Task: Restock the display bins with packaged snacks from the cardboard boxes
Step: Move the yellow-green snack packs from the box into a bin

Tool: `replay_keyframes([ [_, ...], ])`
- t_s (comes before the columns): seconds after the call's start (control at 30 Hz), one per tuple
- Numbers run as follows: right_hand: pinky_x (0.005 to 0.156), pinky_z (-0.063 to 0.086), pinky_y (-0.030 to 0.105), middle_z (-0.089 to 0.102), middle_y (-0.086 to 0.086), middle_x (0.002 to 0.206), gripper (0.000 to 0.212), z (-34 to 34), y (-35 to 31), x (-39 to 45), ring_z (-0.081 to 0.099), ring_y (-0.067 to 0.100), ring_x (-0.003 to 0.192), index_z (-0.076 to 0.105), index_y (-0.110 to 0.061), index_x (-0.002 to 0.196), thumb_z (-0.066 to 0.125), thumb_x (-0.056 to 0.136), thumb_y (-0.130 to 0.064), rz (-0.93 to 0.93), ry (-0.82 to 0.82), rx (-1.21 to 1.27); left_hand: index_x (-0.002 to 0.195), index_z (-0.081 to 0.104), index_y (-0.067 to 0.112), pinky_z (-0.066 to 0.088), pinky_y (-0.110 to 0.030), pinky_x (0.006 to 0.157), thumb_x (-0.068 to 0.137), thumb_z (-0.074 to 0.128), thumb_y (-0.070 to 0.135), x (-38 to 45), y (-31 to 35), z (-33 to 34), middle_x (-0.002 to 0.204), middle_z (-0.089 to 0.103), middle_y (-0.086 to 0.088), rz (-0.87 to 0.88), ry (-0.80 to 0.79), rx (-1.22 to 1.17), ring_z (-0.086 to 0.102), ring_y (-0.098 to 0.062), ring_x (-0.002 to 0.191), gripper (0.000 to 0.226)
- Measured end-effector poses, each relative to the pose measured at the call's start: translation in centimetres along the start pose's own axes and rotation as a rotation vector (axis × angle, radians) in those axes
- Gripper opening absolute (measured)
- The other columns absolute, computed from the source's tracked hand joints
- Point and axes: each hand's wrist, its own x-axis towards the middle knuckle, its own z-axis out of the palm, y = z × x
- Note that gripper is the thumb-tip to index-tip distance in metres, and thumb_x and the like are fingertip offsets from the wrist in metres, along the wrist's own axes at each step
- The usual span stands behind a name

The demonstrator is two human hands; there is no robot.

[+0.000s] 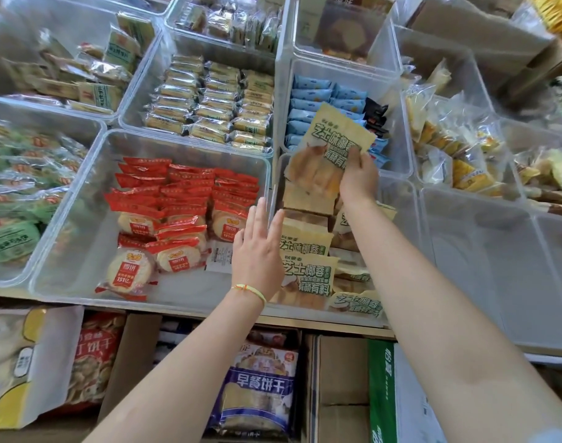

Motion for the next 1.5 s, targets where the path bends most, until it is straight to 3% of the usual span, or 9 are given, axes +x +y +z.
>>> replay_keyframes([
  [0.2,0.092,0.041,0.026,0.059,-0.008,0.117,0.037,0.8,0.5,0.4,0.054,0.011,0.108,0.053,-0.021,0.125,0.064,0.095,-0.04,-0.086,-0.295,-0.095,0.157,0.01,0.027,0.026,-0.043,0.115,0.086,0.043,-0.004,0.2,0.1,-0.1,0.164,-0.009,-0.012,-0.021,-0.031,-0.018,-0.001,-0.026,0.152,0.083],
  [0.33,0.09,0.048,0.036,0.049,0.008,0.119,0.053,0.4,1.2,-0.5,0.05,0.021,0.105,0.045,-0.01,0.118,0.076,0.085,-0.037,-0.165,0.056,-0.271,0.155,0.014,0.028,0.027,-0.041,0.111,0.087,0.044,-0.002,0.2,0.0,-0.1,0.165,-0.009,-0.011,-0.03,-0.029,-0.014,-0.001,-0.024,0.152,0.08],
  [0.47,0.068,0.053,0.043,0.056,0.014,0.097,0.033,0.6,2.2,-3.6,0.055,0.03,0.086,0.054,-0.004,0.097,0.076,0.083,-0.024,-0.743,0.218,-0.627,0.155,0.018,0.026,0.028,-0.042,0.111,0.087,0.044,-0.001,0.2,0.1,-0.2,0.165,-0.008,-0.01,-0.045,-0.035,-0.029,-0.001,-0.023,0.152,0.078],
  [0.6,0.084,0.054,0.048,0.04,0.026,0.141,0.06,2.1,2.9,-3.7,0.043,0.047,0.123,0.041,-0.02,0.142,0.069,0.09,-0.032,-0.625,-0.107,-1.104,0.154,0.02,0.026,0.027,-0.042,0.111,0.088,0.043,0.001,0.2,0.1,-0.2,0.165,-0.008,-0.009,-0.054,-0.036,-0.041,0.0,-0.023,0.152,0.075],
  [0.9,0.102,0.045,0.054,0.031,0.018,0.154,0.051,2.1,3.6,-3.7,0.024,0.046,0.141,0.036,-0.018,0.148,0.052,0.099,-0.013,-0.627,-0.286,-0.956,0.151,0.024,0.031,0.026,-0.044,0.111,0.087,0.046,-0.001,0.3,0.2,-0.2,0.165,-0.008,-0.01,-0.051,-0.052,-0.004,0.0,-0.023,0.153,0.075],
  [1.07,0.112,0.039,0.048,0.035,0.013,0.154,0.049,-1.6,3.1,-5.9,0.033,0.033,0.14,0.046,-0.014,0.142,0.055,0.094,-0.007,-0.67,-0.378,-0.753,0.154,0.017,0.033,0.024,-0.049,0.115,0.088,0.045,0.001,-0.4,0.9,-1.6,0.165,-0.012,-0.006,-0.103,-0.156,0.036,-0.001,-0.025,0.152,0.079],
  [1.2,0.083,0.051,0.037,0.058,0.008,0.121,0.019,-7.2,2.5,-10.5,0.059,0.025,0.104,0.067,-0.01,0.112,0.058,0.094,-0.01,-0.66,-0.263,-0.531,0.151,0.031,0.023,0.027,-0.048,0.113,0.089,0.05,0.008,-2.4,4.3,-3.7,0.163,0.009,-0.015,-0.139,-0.1,-0.041,0.014,-0.032,0.149,0.067],
  [1.33,0.062,0.046,0.024,0.064,-0.001,0.092,0.012,-15.8,4.2,-16.2,0.057,0.011,0.071,0.07,-0.011,0.098,0.058,0.096,-0.012,-0.55,-0.126,-0.4,0.12,0.065,0.016,0.044,-0.036,0.084,0.091,0.054,0.012,-6.5,10.9,-5.8,0.119,0.063,-0.009,0.08,0.024,-0.319,0.058,-0.029,0.105,0.031],
  [1.5,0.065,0.04,0.006,0.065,-0.007,0.082,0.012,-27.1,8.8,-22.3,0.054,0.003,0.076,0.07,-0.011,0.098,0.058,0.096,-0.012,-0.327,0.124,-0.282,0.096,0.074,0.022,0.056,-0.036,0.074,0.09,0.057,0.021,-12.8,20.8,-5.9,0.083,0.073,0.007,0.295,-0.164,-0.62,0.068,-0.015,0.075,0.018],
])
